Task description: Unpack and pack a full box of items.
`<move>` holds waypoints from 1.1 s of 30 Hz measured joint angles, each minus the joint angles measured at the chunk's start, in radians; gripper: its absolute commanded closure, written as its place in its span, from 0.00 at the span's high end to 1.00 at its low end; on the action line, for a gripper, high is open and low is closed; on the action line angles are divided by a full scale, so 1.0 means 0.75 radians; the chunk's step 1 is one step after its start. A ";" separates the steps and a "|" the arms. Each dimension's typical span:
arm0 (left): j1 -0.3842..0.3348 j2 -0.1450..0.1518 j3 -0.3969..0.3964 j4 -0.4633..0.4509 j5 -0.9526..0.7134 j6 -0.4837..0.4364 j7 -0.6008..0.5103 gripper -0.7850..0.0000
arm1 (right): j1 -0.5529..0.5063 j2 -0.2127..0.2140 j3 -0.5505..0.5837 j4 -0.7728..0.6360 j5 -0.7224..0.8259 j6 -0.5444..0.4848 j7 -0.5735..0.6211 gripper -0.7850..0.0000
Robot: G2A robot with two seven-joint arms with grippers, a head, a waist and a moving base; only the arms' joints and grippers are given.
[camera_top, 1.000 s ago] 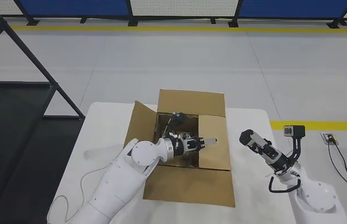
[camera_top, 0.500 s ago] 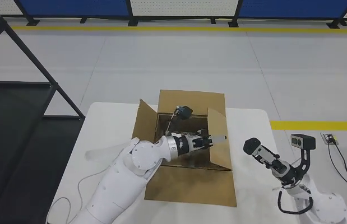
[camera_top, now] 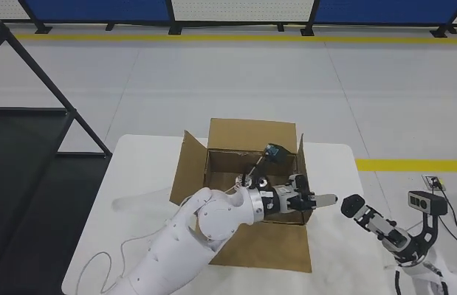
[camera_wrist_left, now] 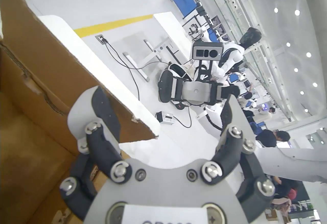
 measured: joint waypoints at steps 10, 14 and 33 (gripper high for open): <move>0.006 -0.004 0.012 -0.005 0.048 0.005 0.033 1.00 | -0.004 0.001 0.005 -0.005 -0.008 0.009 -0.014 1.00; 0.031 -0.009 -0.001 0.006 0.015 -0.014 0.052 1.00 | -0.023 0.003 0.004 -0.043 -0.019 0.014 -0.046 1.00; -0.238 -0.246 0.287 0.534 -0.169 -0.031 0.064 1.00 | -0.183 0.029 0.179 0.013 0.306 -0.153 0.005 1.00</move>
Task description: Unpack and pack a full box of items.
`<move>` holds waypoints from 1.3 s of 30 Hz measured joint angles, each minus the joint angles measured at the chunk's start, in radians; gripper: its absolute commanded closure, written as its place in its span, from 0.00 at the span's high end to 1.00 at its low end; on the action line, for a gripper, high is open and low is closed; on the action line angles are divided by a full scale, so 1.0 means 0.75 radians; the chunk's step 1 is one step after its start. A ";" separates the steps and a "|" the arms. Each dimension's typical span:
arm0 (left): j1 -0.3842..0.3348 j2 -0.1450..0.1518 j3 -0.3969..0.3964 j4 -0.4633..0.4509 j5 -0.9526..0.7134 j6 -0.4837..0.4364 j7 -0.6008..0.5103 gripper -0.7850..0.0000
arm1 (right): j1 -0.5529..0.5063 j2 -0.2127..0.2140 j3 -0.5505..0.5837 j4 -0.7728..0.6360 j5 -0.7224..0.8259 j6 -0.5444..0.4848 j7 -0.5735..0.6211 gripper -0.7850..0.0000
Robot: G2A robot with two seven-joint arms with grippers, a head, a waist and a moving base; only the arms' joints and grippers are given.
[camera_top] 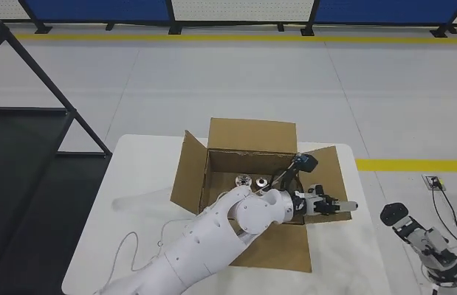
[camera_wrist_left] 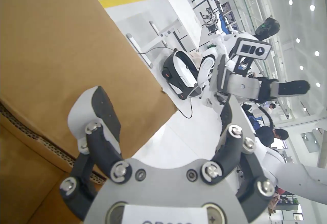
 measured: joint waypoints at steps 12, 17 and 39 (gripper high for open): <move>-0.069 -0.125 0.065 0.259 -0.034 0.037 -0.044 1.00 | -0.068 0.019 0.029 -0.053 0.044 -0.029 -0.029 1.00; -0.086 -0.156 0.050 0.312 -0.039 -0.003 -0.030 1.00 | -0.058 0.029 0.009 -0.049 0.035 -0.022 -0.022 1.00; 0.564 0.170 -0.686 -0.722 0.428 0.061 -0.108 1.00 | 0.106 0.059 -0.139 -0.110 -0.170 0.094 -0.004 1.00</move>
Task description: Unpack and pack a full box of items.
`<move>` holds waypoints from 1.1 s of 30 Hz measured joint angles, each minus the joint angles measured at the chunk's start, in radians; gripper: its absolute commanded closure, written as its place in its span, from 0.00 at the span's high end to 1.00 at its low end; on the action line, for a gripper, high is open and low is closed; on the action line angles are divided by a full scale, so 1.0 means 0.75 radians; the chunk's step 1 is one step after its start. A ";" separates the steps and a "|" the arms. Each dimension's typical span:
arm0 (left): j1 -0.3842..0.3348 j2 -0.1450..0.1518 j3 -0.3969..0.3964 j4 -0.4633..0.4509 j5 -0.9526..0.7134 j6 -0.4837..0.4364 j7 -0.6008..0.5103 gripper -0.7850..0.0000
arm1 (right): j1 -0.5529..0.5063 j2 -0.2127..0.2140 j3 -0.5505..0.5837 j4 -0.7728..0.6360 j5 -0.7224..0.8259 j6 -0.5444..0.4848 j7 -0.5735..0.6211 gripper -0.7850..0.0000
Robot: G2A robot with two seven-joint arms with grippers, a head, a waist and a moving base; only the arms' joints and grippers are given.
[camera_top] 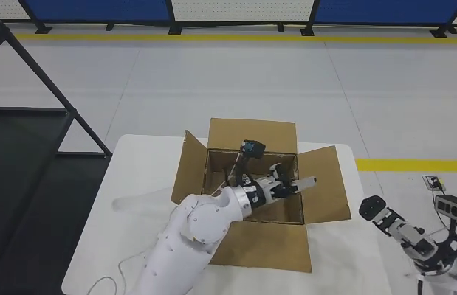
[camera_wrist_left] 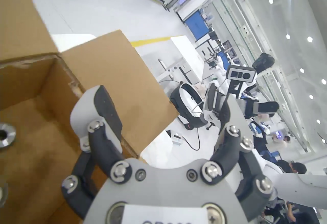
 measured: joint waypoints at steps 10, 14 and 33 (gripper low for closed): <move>0.504 0.090 -0.403 -0.465 0.033 -0.047 -0.031 1.00 | 0.111 -0.005 -0.179 -0.099 -0.406 0.247 -0.218 1.00; 0.597 0.105 -0.484 -0.478 -0.022 -0.087 -0.024 1.00 | 0.142 -0.008 -0.218 -0.098 -0.577 0.364 -0.352 1.00; 0.746 0.149 -0.664 -0.465 0.030 -0.095 0.115 1.00 | 0.230 -0.018 -0.335 0.012 -0.767 0.683 -0.589 1.00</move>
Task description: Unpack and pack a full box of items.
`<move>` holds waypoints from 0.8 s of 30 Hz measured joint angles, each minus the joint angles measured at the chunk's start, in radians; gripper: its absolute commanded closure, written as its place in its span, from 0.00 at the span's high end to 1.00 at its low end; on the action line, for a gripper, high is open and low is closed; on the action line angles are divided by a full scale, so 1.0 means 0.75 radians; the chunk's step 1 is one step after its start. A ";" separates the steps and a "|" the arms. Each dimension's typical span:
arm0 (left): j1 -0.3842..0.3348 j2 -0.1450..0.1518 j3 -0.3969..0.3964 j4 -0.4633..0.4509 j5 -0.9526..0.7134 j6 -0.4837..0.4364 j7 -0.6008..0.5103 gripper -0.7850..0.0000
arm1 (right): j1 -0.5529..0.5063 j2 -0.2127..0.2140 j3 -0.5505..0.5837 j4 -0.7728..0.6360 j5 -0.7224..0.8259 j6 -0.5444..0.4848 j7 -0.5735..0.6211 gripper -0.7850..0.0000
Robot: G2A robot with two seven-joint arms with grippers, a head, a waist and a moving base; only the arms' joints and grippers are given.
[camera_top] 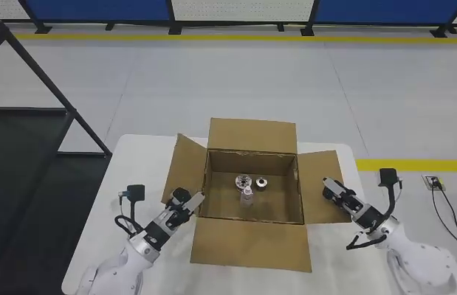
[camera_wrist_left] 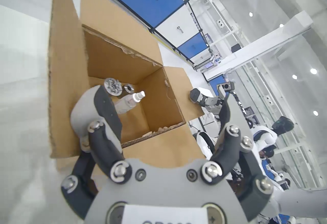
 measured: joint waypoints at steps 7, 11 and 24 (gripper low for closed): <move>0.032 0.011 -0.012 -0.018 -0.006 -0.008 0.017 1.00 | 0.061 -0.006 -0.071 0.061 -0.036 0.062 -0.017 1.00; 0.032 0.017 -0.019 -0.018 -0.017 -0.017 0.014 1.00 | 0.104 -0.010 -0.110 0.104 -0.052 0.095 -0.021 1.00; 0.031 0.036 -0.034 -0.010 -0.064 -0.033 0.009 1.00 | 0.204 -0.022 -0.216 0.195 -0.076 0.126 0.003 1.00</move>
